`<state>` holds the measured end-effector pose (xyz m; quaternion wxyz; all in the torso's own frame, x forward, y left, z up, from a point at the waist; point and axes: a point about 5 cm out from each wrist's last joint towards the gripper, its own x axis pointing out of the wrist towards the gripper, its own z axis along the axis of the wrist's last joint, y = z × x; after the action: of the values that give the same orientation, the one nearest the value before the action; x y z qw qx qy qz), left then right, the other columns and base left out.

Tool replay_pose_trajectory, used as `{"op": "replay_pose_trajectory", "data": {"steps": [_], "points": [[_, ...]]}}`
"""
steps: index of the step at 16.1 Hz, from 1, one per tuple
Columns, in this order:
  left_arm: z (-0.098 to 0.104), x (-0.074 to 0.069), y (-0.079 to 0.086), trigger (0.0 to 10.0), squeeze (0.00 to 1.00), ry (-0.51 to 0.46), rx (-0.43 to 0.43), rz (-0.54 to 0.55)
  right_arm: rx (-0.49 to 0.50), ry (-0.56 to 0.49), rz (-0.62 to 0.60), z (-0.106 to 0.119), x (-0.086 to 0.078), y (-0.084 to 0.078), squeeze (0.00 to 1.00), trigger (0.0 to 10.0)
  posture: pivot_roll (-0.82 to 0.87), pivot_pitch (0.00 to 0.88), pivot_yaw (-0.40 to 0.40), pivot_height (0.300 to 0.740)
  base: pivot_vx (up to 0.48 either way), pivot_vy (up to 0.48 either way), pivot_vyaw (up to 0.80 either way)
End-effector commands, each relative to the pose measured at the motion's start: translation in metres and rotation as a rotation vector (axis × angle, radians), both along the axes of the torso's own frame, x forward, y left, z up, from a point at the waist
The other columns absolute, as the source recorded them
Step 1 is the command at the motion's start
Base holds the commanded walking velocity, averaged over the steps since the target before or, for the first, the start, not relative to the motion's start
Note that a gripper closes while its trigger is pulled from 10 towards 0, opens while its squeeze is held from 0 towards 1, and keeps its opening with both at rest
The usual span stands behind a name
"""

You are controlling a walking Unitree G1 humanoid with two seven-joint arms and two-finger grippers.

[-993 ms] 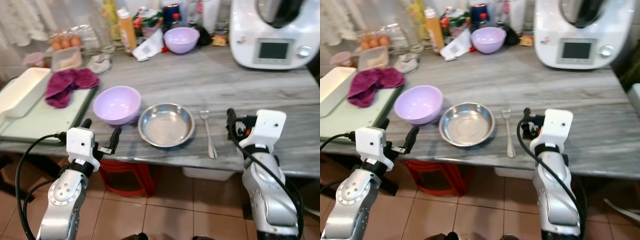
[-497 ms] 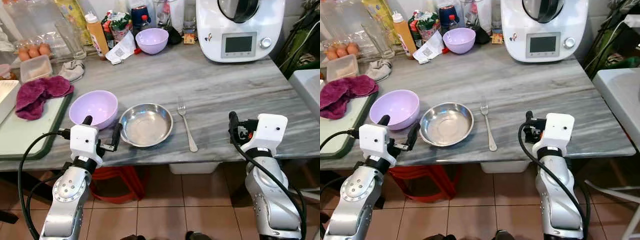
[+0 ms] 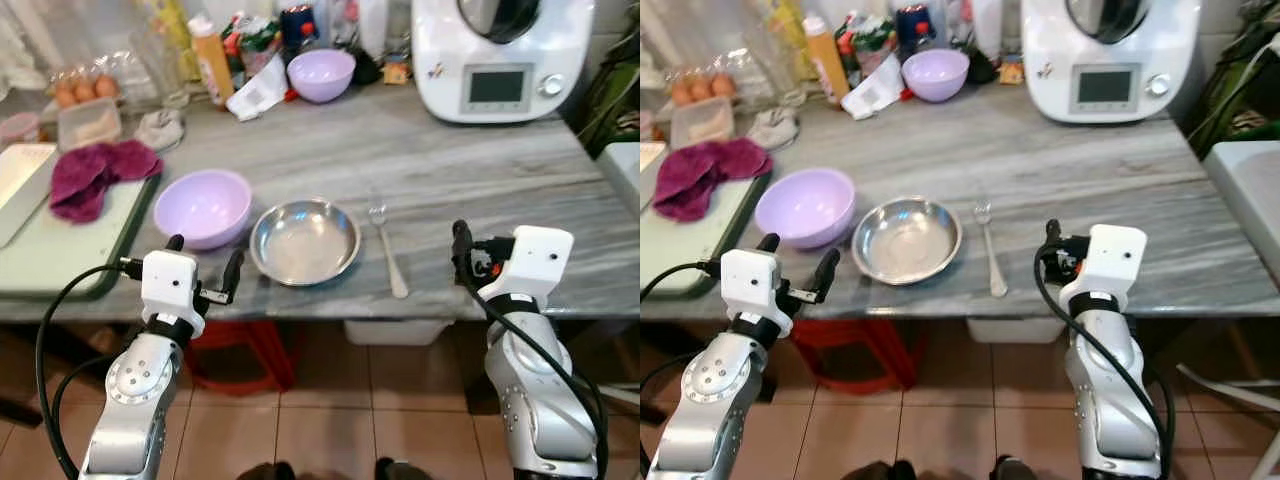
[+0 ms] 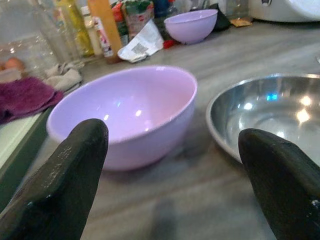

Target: Setting the table

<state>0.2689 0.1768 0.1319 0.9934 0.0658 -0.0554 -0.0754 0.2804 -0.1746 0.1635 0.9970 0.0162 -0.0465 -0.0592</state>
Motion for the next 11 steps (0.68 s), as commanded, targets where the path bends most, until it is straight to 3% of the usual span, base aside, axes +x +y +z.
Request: {"op": "replay_pose_trajectory", "data": {"steps": [1,4,8,10,11], "points": [[-0.0015,-0.0017,0.0051,10.0,0.0,0.014,0.012,0.016,0.024,-0.008,0.001,0.0024,-0.0012,0.0013,0.0,10.0,-0.16,0.123,0.103,0.74,-0.33,0.0,0.0],[-0.0011,-0.0013,0.0046,10.0,0.0,0.017,0.016,0.007,0.045,0.001,0.004,0.0003,-0.0006,0.0015,0.0,10.0,-0.16,0.127,0.109,0.74,-0.342,0.0,0.0],[-0.0012,-0.001,0.0047,10.0,0.0,0.022,0.022,-0.005,0.002,0.018,-0.017,-0.0014,0.0006,0.0041,0.0,10.0,-0.15,0.129,0.114,0.74,-0.341,0.0,0.0],[-0.0007,-0.0004,0.0047,10.0,0.0,0.022,0.026,-0.011,0.064,0.003,0.037,0.0,0.0003,0.0053,0.0,10.0,-0.15,0.125,0.117,0.74,-0.343,0.0,0.0],[-0.0003,-0.0001,0.005,10.0,0.0,0.02,0.029,-0.014,0.037,0.005,0.019,0.0002,0.001,0.0036,0.0,10.0,-0.15,0.124,0.118,0.74,-0.341,0.0,0.0]]}}
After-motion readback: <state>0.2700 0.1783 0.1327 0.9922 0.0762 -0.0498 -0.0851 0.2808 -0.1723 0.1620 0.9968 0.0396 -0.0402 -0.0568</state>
